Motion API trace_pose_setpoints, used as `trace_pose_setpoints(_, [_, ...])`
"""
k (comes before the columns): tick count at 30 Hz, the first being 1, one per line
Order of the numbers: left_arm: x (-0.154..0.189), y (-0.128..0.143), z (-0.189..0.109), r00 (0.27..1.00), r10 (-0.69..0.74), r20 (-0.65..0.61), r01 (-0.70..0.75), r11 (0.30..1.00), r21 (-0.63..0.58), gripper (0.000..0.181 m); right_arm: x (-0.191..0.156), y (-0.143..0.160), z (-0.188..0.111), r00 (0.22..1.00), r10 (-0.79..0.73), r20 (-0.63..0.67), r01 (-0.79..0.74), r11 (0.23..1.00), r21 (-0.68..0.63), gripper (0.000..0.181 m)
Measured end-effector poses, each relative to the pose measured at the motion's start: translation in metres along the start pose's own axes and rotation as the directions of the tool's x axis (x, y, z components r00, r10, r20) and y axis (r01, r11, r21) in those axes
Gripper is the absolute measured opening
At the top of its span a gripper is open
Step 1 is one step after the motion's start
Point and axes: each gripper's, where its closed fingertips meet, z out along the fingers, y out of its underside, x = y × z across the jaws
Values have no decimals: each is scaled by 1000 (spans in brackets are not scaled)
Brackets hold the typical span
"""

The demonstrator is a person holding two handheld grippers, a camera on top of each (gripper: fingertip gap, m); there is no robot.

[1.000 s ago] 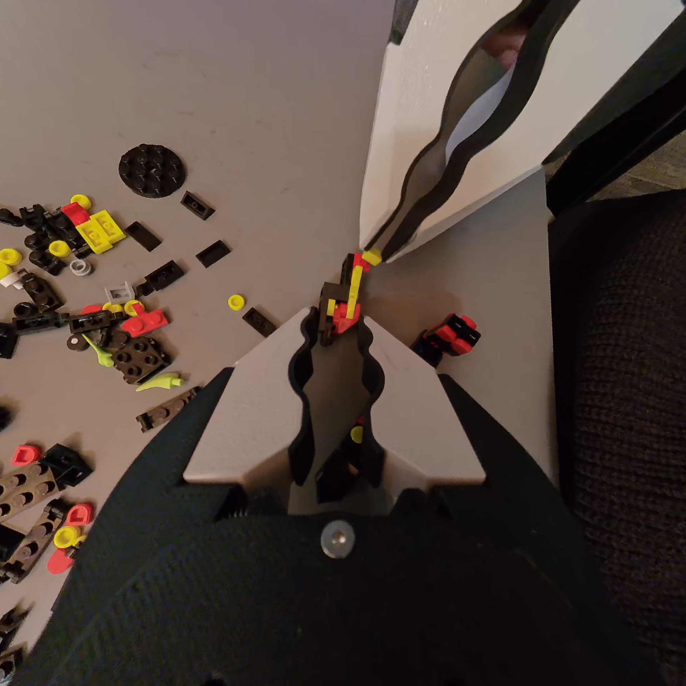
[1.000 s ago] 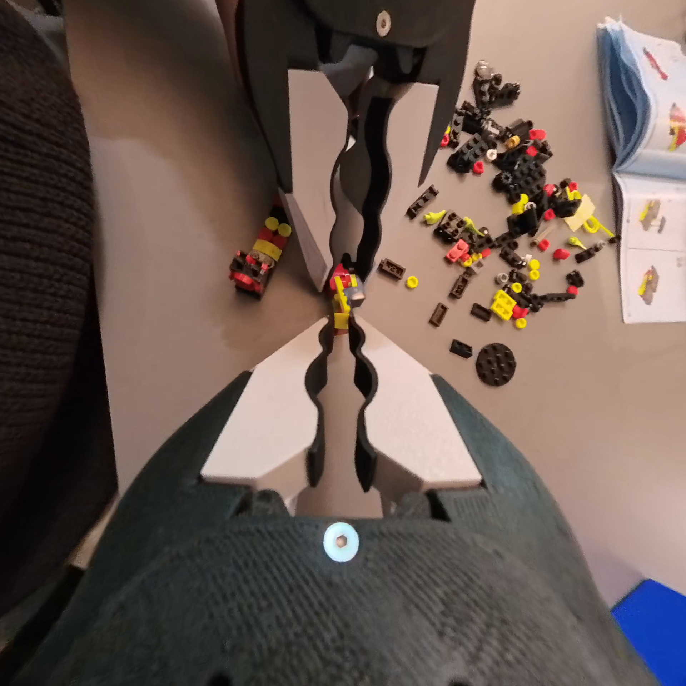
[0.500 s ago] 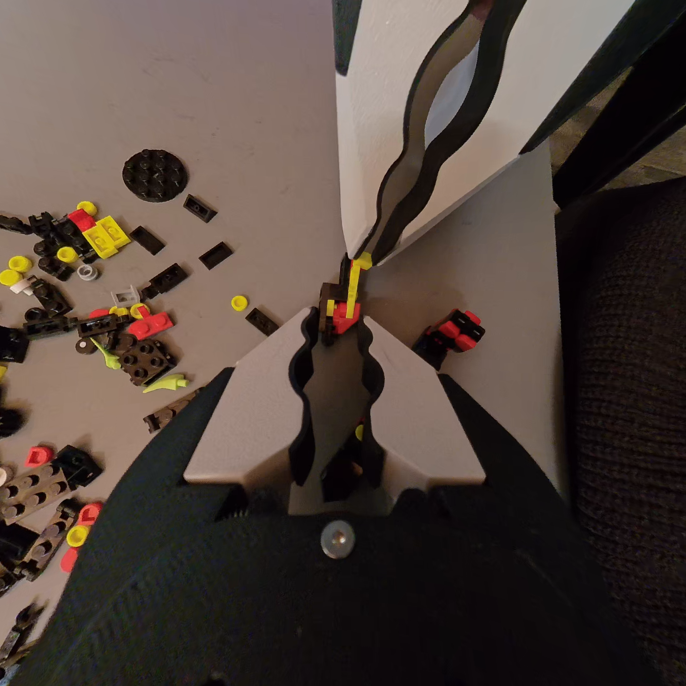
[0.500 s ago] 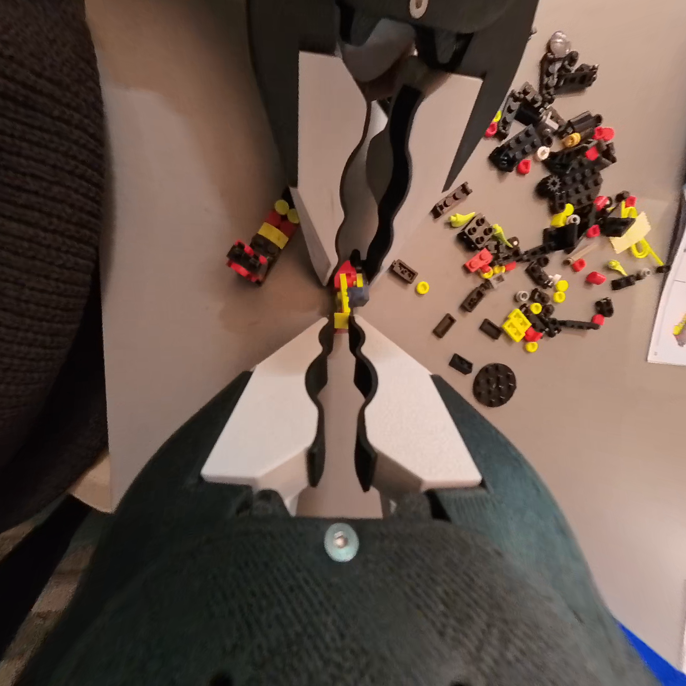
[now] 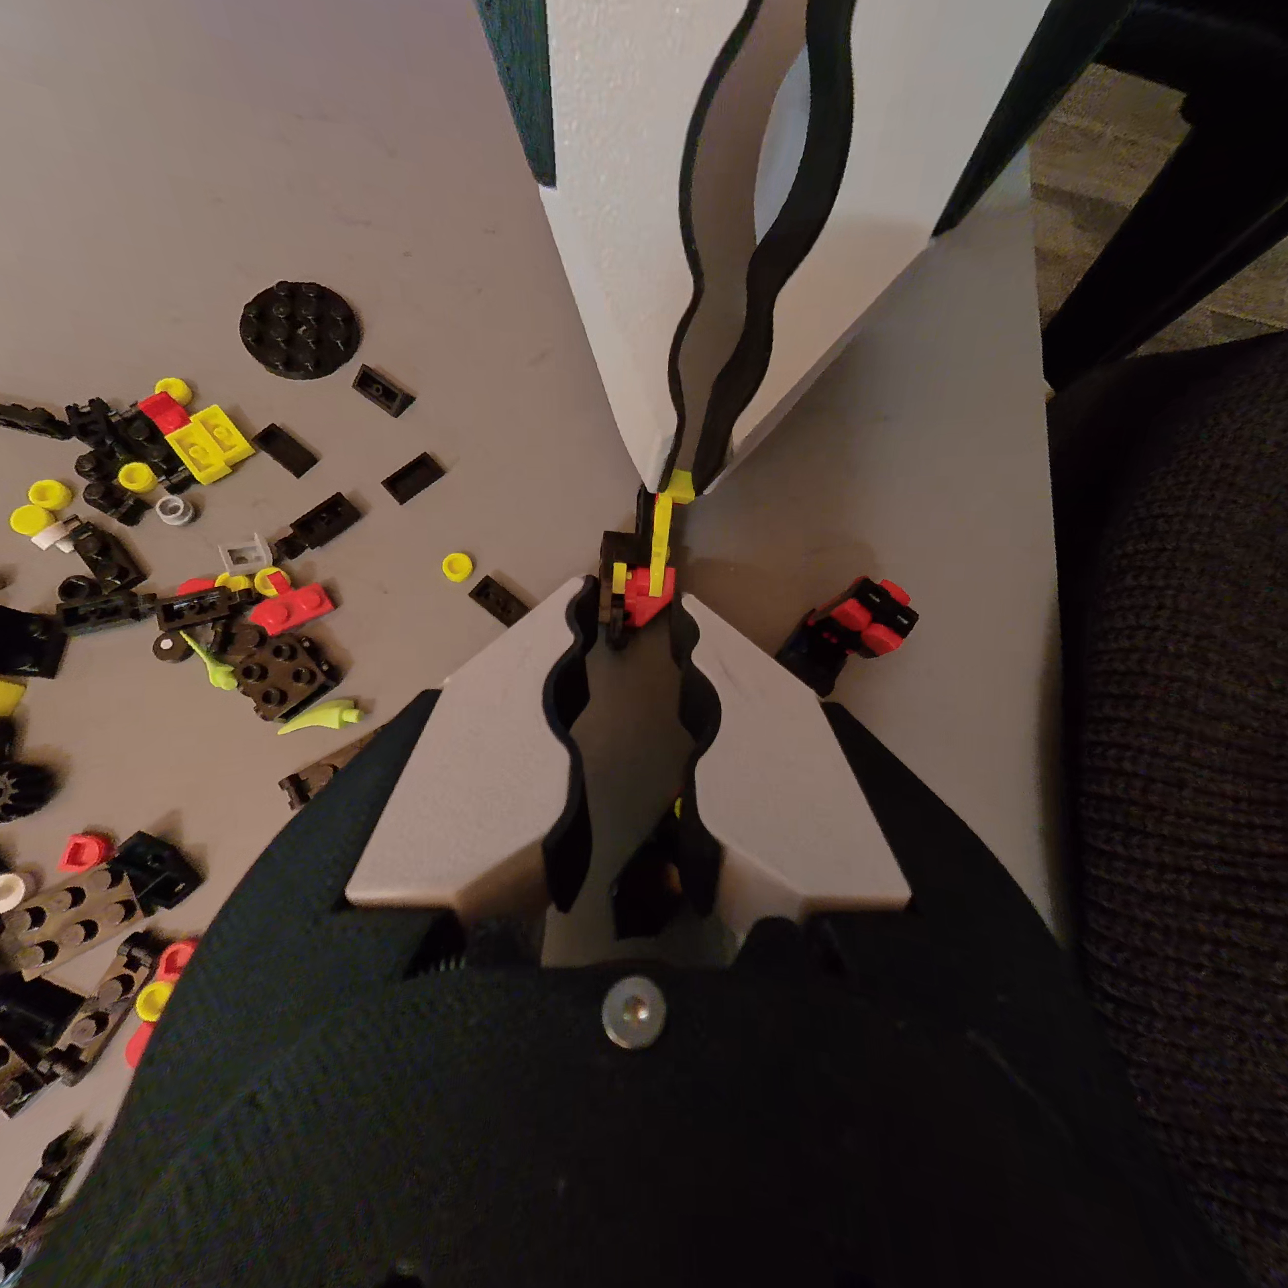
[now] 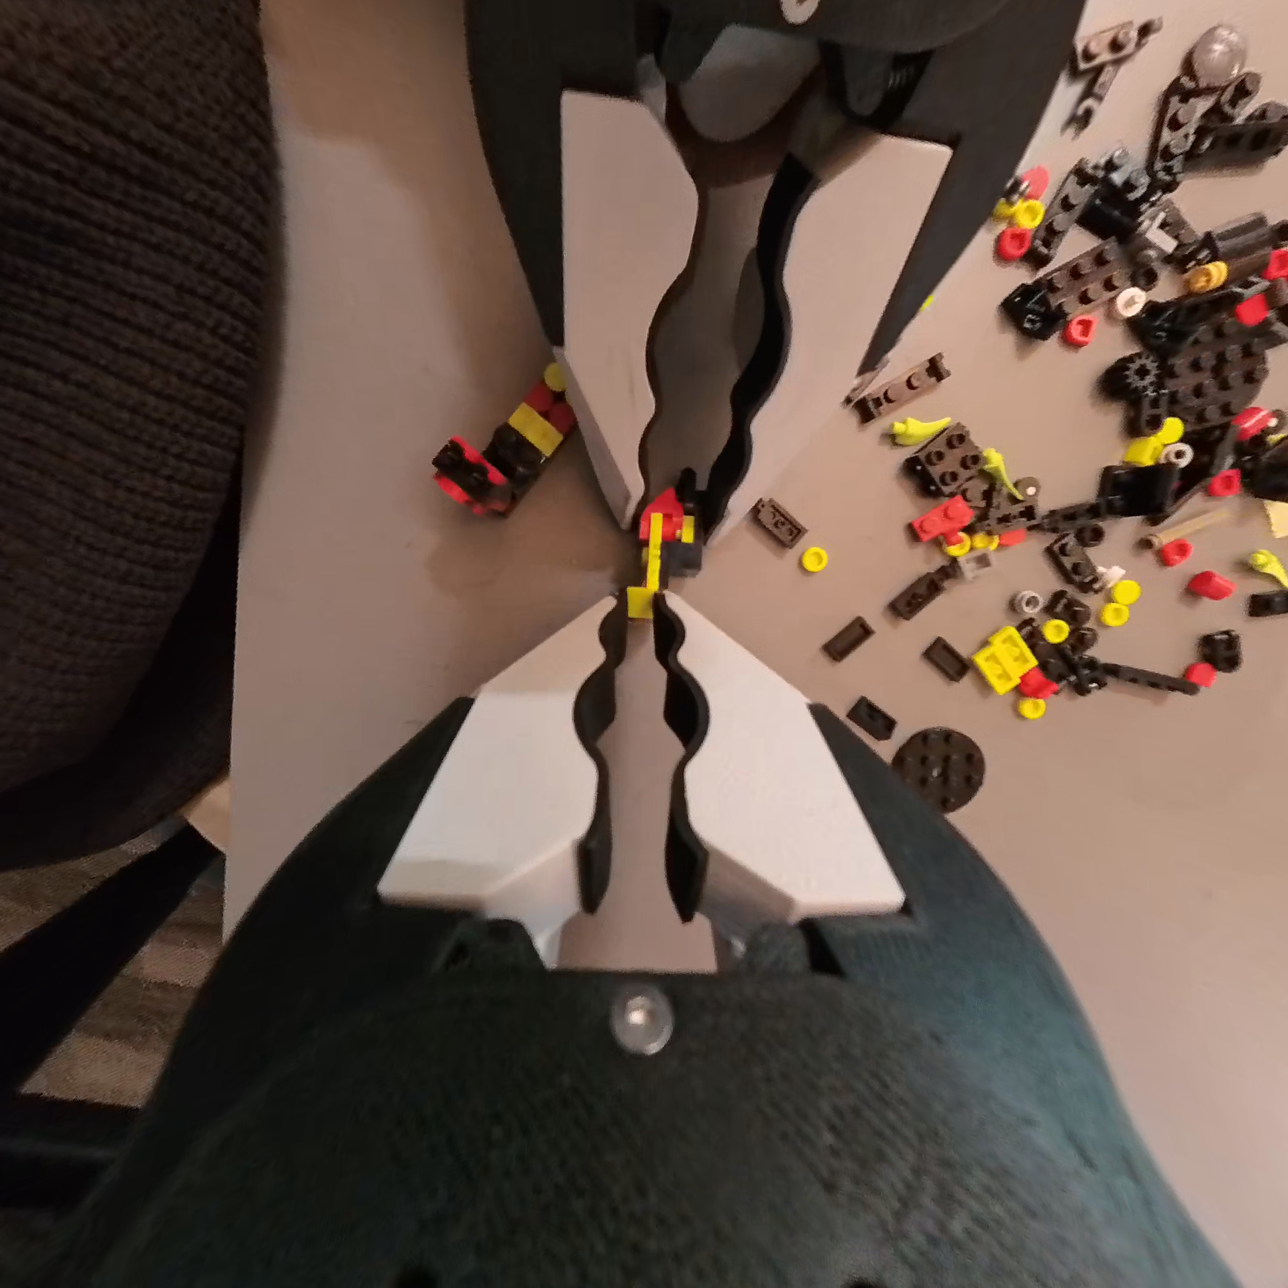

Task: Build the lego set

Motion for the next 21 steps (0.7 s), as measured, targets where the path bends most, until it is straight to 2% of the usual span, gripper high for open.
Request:
trace_pose_setpoints(15, [-1,0,0,1000,9,8,-9,1000,-4,17,0,1,2,999,4,47,-5,1000,25,5])
trace_pose_setpoints(21, [-2,1,-1,1000,0,11,0,1000,-3,17,3,-1,2,1000,5,-2,-5,999,32,6])
